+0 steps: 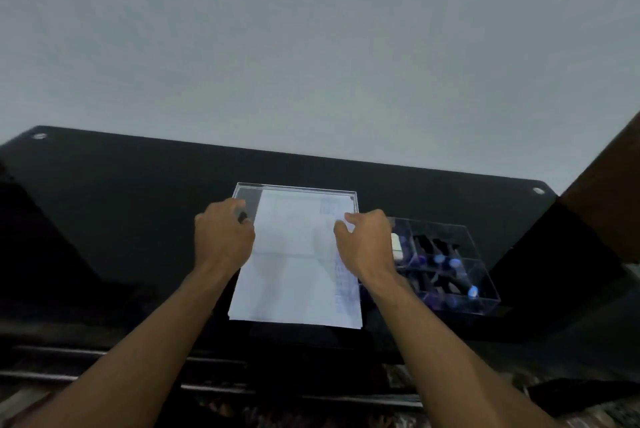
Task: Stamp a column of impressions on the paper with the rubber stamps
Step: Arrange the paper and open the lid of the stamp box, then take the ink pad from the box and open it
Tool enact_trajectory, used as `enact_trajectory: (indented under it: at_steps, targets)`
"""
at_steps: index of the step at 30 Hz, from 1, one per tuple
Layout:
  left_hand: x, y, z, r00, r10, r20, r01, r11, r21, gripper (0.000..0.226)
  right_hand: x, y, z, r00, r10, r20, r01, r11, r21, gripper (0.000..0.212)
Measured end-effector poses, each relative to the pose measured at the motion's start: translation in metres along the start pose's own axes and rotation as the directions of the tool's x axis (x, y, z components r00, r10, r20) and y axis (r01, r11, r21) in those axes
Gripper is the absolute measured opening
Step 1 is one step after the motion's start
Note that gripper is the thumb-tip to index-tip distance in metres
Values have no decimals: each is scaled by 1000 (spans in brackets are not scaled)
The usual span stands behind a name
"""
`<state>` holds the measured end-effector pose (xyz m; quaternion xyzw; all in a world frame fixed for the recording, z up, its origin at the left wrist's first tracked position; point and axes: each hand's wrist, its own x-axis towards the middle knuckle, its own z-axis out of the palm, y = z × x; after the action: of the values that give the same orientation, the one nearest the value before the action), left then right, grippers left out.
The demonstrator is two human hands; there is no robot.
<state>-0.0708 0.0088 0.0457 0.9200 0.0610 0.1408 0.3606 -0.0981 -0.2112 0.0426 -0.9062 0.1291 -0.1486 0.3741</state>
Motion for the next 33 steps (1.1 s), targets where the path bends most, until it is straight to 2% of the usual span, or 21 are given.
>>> enact_trajectory:
  at_steps: [3, 9, 12, 15, 18, 20, 23, 24, 27, 33]
  targets:
    - [16, -28, -23, 999, -42, -6, 42, 999, -4, 32, 3, -18, 29, 998, 13, 57, -12, 1000, -15, 33]
    - [54, -86, -51, 996, -93, 12, 92, 995, 45, 32, 7, -50, 89, 991, 34, 127, -37, 999, 17, 31]
    - [69, -105, -62, 996, -88, 6, 87, 992, 88, 29, 10, -63, 114, 982, -28, 185, 27, 1000, 6, 27]
    - [86, -123, -68, 994, -105, -12, 106, 987, 123, 36, 17, -75, 133, 975, -32, 219, 43, 998, -47, 25]
    - [103, -142, -71, 995, -99, -30, 102, 986, 131, 37, 24, -90, 151, 963, -86, 256, 112, 990, -86, 6]
    - [115, -156, -70, 996, -80, -31, 83, 985, 150, 31, 28, -101, 163, 962, -124, 245, 162, 977, -140, 27]
    - [131, -173, -67, 1000, -16, 16, 13, 984, 177, 12, 34, -109, 179, 957, -141, 252, 189, 966, -179, 14]
    - [137, -179, -66, 999, 1, 37, -8, 983, 182, 7, 36, -112, 184, 952, -164, 257, 218, 955, -200, 17]
    - [155, -198, -60, 996, 2, 94, -23, 974, 224, 20, 42, -117, 197, 954, -146, 263, 203, 958, -204, 28]
    - [175, -209, -58, 986, -28, 163, -8, 976, 216, 32, 50, -124, 211, 948, -144, 283, 227, 931, -287, 45]
